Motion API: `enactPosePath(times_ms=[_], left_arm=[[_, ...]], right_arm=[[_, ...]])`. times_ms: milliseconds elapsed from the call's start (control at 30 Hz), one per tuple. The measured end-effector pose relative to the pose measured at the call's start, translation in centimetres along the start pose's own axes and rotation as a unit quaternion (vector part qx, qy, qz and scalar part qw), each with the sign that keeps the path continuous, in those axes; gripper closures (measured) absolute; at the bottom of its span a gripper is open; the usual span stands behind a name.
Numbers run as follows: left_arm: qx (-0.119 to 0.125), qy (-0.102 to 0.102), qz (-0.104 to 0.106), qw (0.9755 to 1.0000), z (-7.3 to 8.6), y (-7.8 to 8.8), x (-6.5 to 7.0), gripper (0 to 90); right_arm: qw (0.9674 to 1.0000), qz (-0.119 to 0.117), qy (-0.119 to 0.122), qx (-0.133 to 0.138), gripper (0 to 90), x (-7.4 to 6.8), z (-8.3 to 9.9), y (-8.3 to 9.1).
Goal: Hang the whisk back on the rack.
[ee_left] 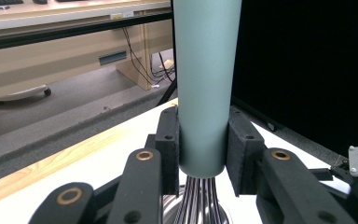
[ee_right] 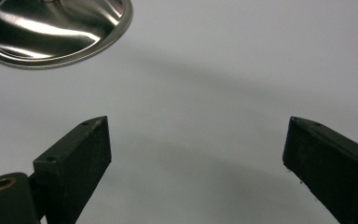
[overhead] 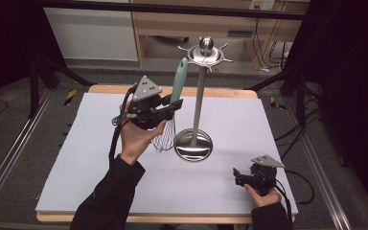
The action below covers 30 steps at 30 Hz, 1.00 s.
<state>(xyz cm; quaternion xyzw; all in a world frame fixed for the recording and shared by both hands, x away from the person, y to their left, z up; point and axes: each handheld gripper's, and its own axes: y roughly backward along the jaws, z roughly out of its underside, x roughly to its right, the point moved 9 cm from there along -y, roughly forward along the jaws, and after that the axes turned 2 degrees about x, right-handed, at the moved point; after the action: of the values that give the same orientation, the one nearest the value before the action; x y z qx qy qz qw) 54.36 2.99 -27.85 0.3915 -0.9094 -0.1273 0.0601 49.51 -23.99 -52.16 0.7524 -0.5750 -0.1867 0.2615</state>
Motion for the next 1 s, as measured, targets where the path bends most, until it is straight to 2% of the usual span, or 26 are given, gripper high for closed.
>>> enactPosePath(times_ms=[533,767,1000], left_arm=[[-0.002,-0.003,-0.001,1.0000,0.0,-1.3,0.1,68.4],[0.005,0.003,-0.001,1.0000,0.1,-2.0,0.2,68.3],[0.011,-0.001,-0.002,0.9999,0.1,-2.7,0.1,68.3]], right_arm=[[1.0000,0.001,0.001,0.000,8.1,0.0,0.0,0.0],[1.0000,0.000,0.001,0.000,8.2,0.0,0.0,-0.1],[1.0000,0.000,0.000,-0.001,8.1,0.0,0.0,-0.1]])
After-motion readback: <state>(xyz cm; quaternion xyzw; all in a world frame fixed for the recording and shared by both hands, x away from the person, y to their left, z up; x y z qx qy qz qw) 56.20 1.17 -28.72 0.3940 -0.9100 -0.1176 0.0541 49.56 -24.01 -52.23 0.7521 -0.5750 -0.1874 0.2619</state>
